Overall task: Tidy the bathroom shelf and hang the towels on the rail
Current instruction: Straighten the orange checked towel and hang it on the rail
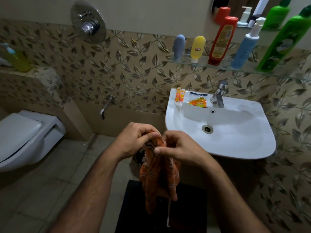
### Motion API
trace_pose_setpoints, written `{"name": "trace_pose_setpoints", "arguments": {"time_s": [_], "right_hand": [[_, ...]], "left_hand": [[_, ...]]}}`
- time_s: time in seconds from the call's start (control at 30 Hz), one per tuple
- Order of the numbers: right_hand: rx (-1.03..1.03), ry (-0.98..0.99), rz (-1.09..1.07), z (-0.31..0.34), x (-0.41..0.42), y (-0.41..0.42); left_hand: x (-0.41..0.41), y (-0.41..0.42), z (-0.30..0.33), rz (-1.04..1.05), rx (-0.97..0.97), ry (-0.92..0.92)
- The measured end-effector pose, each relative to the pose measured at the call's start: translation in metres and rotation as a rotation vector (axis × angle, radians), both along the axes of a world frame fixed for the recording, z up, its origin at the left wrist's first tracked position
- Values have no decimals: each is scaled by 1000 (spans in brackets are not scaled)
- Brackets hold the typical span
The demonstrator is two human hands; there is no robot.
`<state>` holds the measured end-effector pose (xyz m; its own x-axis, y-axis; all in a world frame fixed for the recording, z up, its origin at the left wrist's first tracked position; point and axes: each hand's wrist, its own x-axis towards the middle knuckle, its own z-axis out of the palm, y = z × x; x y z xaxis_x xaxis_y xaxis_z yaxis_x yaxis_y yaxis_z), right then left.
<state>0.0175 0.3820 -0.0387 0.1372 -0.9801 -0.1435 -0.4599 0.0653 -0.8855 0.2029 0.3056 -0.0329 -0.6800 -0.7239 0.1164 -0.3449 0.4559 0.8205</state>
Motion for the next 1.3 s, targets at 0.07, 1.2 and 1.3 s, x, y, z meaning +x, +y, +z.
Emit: {"name": "trace_pose_setpoints", "arguments": {"time_s": [0.07,1.2,1.3], "right_hand": [[83,65,161,-4,-1,-1],[59,-497,-211,-14,8,11],[7,-393,-229,-1,7,16]], "left_hand": [[5,-4,9,-13,-81,-64],[42,1,58,241,-369,-28],[44,-8,51,312,-463,-25]]}}
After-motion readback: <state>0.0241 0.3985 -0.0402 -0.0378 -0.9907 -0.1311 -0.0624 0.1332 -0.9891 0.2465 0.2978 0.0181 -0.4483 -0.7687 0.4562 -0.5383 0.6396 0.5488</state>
